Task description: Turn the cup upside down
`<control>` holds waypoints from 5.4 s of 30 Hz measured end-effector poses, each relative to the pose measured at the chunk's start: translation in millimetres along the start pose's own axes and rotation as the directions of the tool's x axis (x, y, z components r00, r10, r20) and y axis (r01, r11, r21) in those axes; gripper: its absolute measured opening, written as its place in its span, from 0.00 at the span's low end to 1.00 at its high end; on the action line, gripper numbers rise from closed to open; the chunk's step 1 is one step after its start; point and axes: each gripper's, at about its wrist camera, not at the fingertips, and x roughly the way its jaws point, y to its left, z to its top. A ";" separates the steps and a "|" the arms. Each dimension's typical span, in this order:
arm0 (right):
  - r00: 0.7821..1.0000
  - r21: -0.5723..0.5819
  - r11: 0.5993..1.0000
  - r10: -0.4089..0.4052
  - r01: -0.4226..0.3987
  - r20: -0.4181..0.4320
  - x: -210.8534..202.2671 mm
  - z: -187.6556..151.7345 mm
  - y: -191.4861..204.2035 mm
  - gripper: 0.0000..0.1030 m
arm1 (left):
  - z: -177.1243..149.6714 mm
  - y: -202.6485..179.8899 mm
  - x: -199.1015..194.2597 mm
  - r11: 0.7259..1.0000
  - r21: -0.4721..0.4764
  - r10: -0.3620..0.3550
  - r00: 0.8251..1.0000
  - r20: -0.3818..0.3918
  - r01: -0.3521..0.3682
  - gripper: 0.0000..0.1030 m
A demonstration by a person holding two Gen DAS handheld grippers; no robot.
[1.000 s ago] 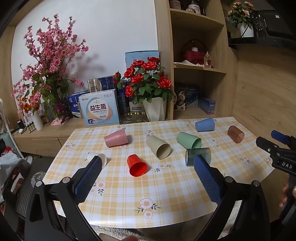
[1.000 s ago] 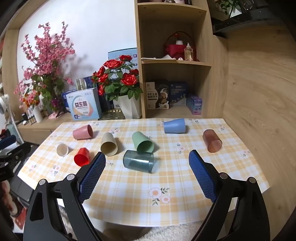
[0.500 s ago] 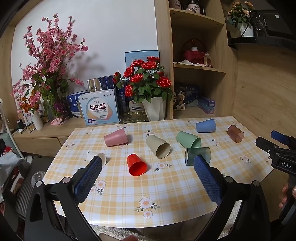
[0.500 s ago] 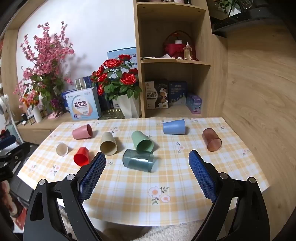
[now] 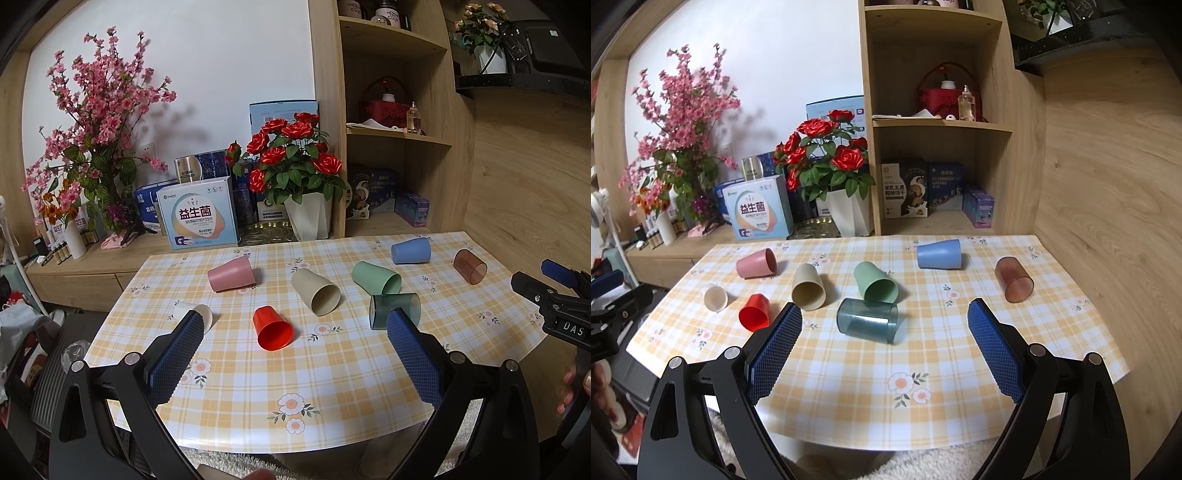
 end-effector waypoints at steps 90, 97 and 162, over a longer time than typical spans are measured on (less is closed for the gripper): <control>0.947 0.138 0.990 0.039 0.005 -0.318 142.8 -43.4 -37.9 0.86 | -42.3 154.7 159.6 0.918 -0.323 0.107 0.929 -0.353 -0.229 0.94; 0.930 0.150 0.988 0.016 0.042 -0.367 161.4 -53.5 -50.4 0.86 | -38.5 220.6 237.3 0.744 -0.613 -0.060 0.887 -0.457 -0.265 0.76; 0.939 0.232 0.955 -0.102 0.184 -0.328 139.6 -49.1 -178.2 0.86 | -56.8 -155.8 251.2 0.824 -0.503 -0.542 0.625 -0.561 0.263 0.54</control>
